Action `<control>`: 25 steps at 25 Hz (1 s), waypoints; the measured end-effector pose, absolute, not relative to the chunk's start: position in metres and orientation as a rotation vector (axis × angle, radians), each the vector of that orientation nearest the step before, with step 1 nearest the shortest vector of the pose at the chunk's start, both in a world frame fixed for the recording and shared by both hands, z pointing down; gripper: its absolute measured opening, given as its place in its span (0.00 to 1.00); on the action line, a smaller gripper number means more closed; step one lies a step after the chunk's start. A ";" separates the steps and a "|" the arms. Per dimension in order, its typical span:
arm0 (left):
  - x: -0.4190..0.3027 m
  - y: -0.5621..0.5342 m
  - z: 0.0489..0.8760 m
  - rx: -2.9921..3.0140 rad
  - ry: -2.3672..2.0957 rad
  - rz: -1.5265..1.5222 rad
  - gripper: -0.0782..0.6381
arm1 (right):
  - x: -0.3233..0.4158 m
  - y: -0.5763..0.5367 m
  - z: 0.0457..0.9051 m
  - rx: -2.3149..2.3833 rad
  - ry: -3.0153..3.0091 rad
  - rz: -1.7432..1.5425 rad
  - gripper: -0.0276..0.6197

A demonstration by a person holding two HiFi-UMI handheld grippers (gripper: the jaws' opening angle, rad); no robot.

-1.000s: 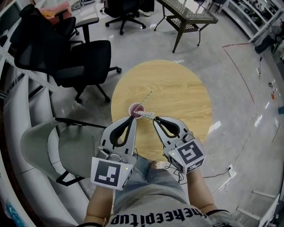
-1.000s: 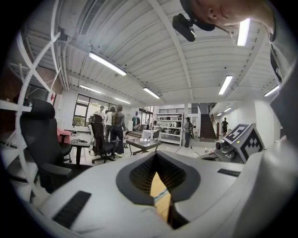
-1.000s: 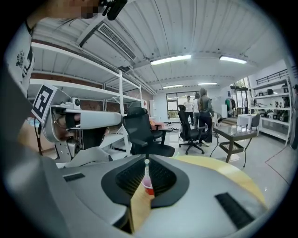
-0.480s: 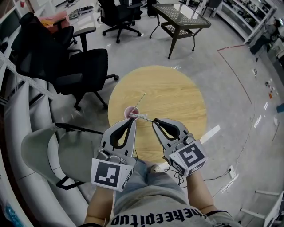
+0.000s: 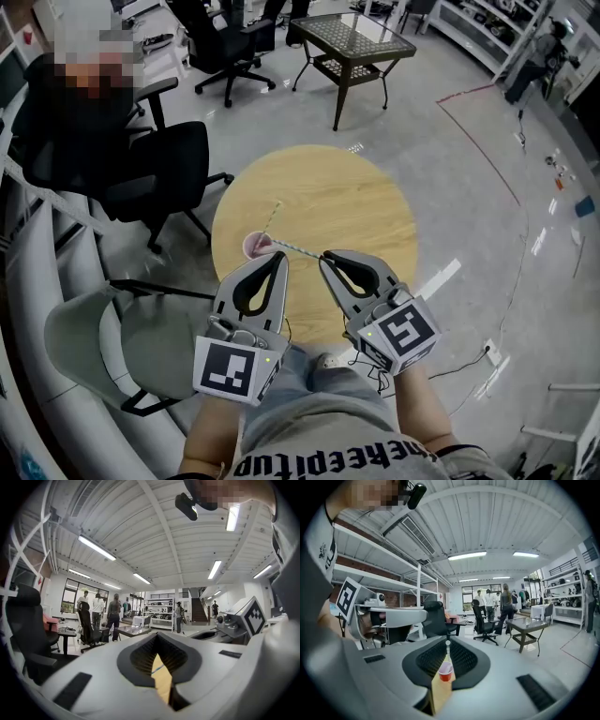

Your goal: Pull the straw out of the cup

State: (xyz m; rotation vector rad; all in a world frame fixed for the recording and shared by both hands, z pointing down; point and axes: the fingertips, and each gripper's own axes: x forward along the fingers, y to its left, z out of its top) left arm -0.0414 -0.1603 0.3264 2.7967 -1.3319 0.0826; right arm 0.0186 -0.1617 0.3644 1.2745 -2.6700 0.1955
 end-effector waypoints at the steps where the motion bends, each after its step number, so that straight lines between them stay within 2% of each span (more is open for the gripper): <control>1: -0.037 -0.159 0.325 2.805 -1.319 0.082 0.13 | 0.023 -0.161 0.362 1.287 -2.669 0.191 0.11; 25: 0.078 -0.132 0.310 2.979 -0.963 0.099 0.13 | 0.131 -0.123 0.329 1.613 -2.541 0.180 0.11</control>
